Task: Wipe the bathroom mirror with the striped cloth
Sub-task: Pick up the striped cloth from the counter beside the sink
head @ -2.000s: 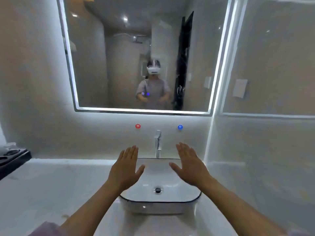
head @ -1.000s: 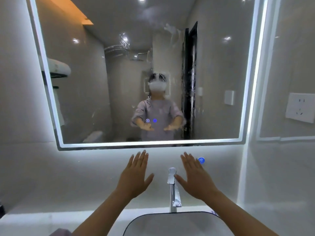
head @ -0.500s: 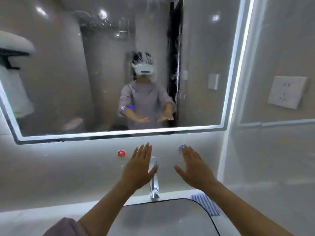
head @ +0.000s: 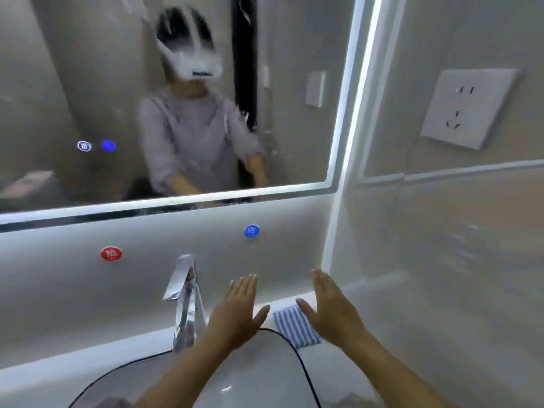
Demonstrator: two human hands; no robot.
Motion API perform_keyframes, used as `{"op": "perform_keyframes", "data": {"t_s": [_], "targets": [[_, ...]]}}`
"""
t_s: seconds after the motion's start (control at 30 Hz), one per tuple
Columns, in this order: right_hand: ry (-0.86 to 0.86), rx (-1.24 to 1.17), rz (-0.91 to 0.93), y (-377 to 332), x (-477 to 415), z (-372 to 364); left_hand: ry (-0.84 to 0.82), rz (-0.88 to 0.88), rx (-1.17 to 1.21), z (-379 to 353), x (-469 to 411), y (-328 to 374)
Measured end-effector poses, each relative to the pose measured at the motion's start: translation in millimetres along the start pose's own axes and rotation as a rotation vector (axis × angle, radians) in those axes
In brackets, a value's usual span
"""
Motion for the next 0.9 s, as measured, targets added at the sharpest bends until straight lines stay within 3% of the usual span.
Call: {"op": "perform_keyframes", "data": {"t_s": [0.43,0.7,0.9], "targets": [[-0.181,-0.167,-0.193,62,-42,-113,-0.289,0.155,0.266,-112,-57,-9],[-0.256,-0.190,-0.286,86,-59,-154,-0.460,0.153,0.287,-145,-99,-10],[-0.266,-0.197,-0.336,102,-63,-173,-0.500,0.150,0.253,-166,-118,-7]]}}
Point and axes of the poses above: each hand's wrist, its own x-axis away from the middle knuckle, its own z-axis out of the back of the hand, y = z × x, the point moved 1 cm from there along -x, towards the middle knuckle, and after that the axes turned 4 degrees about -z, right-handed, at the moved point
